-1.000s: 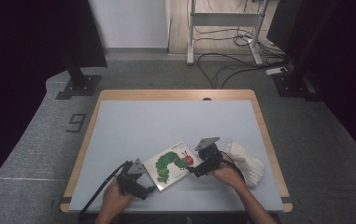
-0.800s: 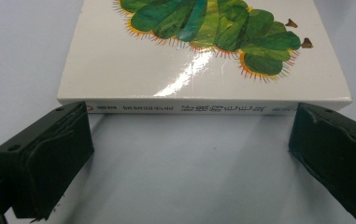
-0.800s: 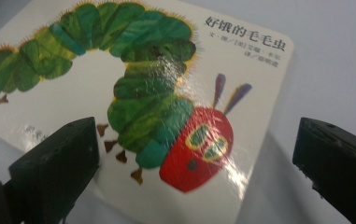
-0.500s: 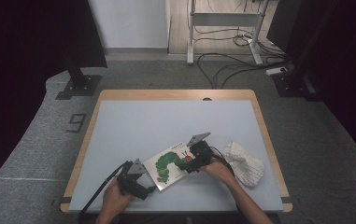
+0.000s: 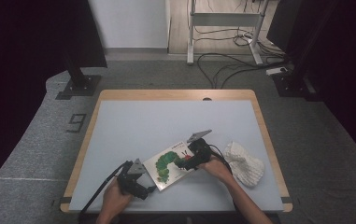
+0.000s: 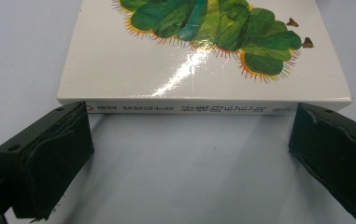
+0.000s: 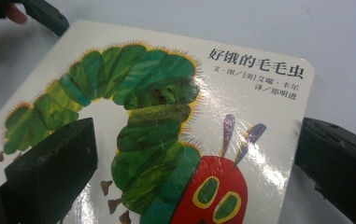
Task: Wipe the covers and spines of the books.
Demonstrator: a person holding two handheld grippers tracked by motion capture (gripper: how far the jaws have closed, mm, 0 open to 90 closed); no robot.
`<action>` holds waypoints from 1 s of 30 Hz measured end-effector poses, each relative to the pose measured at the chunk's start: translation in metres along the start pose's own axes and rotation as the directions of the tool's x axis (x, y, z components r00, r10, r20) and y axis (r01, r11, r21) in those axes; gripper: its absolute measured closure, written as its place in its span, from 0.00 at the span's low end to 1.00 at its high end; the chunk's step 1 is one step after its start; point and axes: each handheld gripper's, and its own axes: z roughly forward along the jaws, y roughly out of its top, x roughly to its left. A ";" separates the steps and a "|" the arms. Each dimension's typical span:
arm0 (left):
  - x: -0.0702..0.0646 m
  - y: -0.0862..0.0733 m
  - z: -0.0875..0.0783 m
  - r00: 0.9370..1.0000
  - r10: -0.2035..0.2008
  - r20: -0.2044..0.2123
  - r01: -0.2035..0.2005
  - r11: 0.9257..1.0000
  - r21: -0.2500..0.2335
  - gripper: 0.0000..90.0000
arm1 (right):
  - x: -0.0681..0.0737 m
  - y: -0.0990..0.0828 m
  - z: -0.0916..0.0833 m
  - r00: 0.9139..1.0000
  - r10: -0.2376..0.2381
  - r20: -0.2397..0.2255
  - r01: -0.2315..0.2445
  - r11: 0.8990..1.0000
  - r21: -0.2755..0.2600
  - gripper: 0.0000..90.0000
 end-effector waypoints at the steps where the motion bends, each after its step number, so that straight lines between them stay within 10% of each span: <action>1: 0.000 0.000 0.000 1.000 0.000 0.000 0.000 1.000 0.000 0.00 | 0.001 0.001 -0.002 1.000 0.003 -0.003 -0.003 1.000 -0.008 0.00; 14: 0.000 0.000 0.000 1.000 0.000 0.001 0.000 1.000 0.000 0.00 | 0.018 0.008 -0.032 1.000 -0.016 0.007 0.017 0.994 -0.106 0.03; 19: 0.000 0.000 0.000 1.000 -0.002 0.001 0.002 1.000 -0.001 0.00 | 0.020 0.004 -0.036 0.997 -0.007 -0.074 -0.001 0.995 -0.099 0.14; 30: 0.000 0.000 0.000 1.000 0.001 0.001 -0.001 1.000 0.000 0.00 | 0.015 0.011 -0.035 0.993 -0.101 -0.061 0.102 0.995 0.005 0.16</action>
